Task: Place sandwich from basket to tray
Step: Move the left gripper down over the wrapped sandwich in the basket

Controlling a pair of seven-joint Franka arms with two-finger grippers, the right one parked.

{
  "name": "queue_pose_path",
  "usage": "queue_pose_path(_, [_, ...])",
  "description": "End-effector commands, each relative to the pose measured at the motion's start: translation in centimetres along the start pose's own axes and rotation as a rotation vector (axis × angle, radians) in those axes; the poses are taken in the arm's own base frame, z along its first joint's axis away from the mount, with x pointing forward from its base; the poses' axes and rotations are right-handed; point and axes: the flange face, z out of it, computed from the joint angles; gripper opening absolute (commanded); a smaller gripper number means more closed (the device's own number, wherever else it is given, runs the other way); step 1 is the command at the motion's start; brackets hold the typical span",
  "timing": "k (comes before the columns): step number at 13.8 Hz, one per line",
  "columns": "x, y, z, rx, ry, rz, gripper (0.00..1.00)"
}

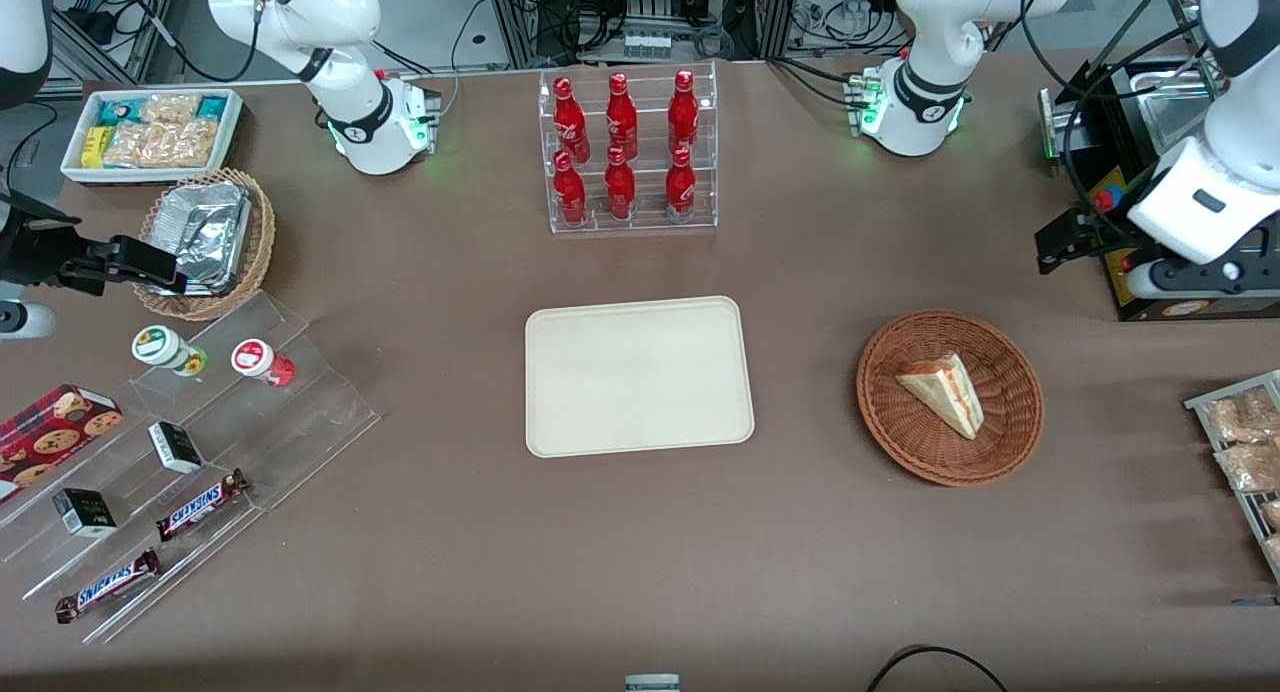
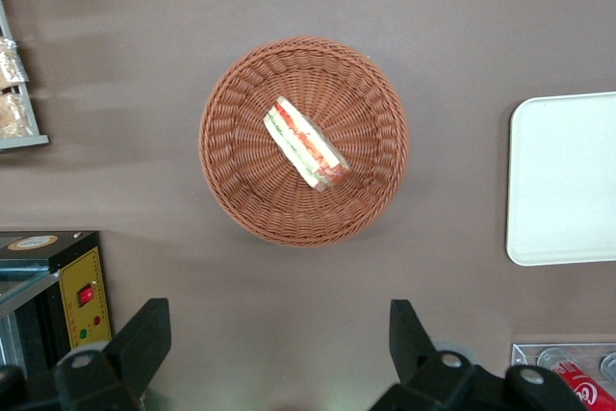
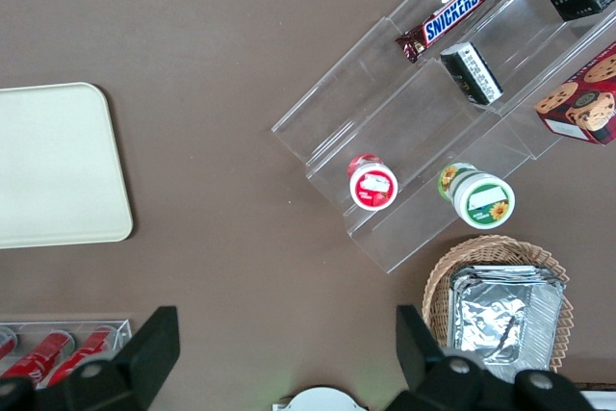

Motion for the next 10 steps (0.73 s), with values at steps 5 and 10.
queue_pose_path(5, [-0.2, -0.4, 1.8, 0.022, -0.014, 0.01, 1.0])
queue_pose_path(10, [0.6, 0.1, 10.4, 0.018, 0.015, -0.061, 1.0])
